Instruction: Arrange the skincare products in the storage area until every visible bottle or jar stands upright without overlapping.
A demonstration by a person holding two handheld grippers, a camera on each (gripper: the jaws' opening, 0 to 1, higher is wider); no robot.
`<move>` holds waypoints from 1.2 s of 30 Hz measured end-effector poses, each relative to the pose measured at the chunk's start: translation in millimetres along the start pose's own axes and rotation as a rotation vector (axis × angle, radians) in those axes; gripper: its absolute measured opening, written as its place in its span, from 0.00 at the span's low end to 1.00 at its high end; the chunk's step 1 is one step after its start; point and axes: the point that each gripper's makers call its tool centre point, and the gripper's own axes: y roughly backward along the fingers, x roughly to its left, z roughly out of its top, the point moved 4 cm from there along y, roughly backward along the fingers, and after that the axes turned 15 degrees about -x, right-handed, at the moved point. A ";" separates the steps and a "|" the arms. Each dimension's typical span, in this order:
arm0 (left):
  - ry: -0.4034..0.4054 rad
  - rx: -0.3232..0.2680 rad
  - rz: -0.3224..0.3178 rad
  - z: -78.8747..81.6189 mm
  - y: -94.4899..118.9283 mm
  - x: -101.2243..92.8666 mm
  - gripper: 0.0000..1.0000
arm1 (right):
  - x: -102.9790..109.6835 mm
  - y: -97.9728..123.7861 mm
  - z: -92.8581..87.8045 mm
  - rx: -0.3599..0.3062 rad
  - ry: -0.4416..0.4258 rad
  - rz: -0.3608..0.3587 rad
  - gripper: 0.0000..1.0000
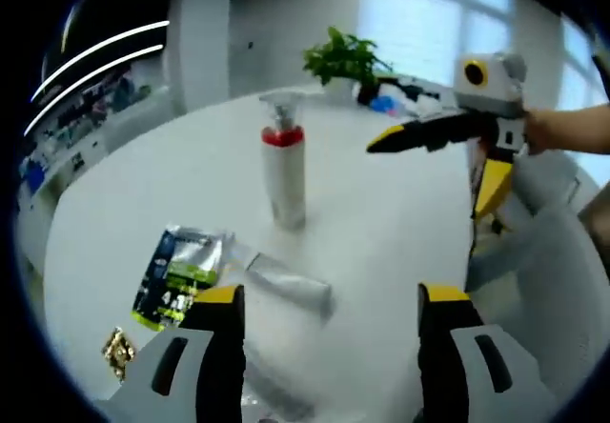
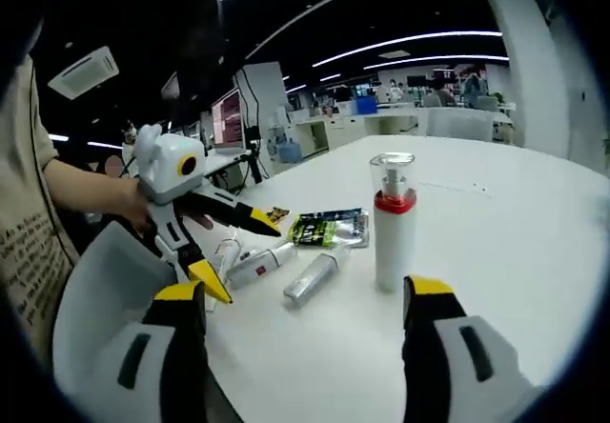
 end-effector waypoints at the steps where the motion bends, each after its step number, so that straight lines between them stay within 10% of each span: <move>1: 0.003 -0.003 0.002 -1.2 3.6 -2.6 0.71 | 3.4 2.2 1.2 -0.014 -0.010 -0.008 0.87; 19: 0.108 -0.135 0.134 15.6 74.2 -30.4 0.91 | 53.3 33.3 4.1 -0.084 -0.062 -0.086 0.91; 36: 0.128 -0.119 0.177 1.1 105.4 -49.2 0.94 | 74.5 34.9 -2.1 -0.091 -0.063 -0.104 0.89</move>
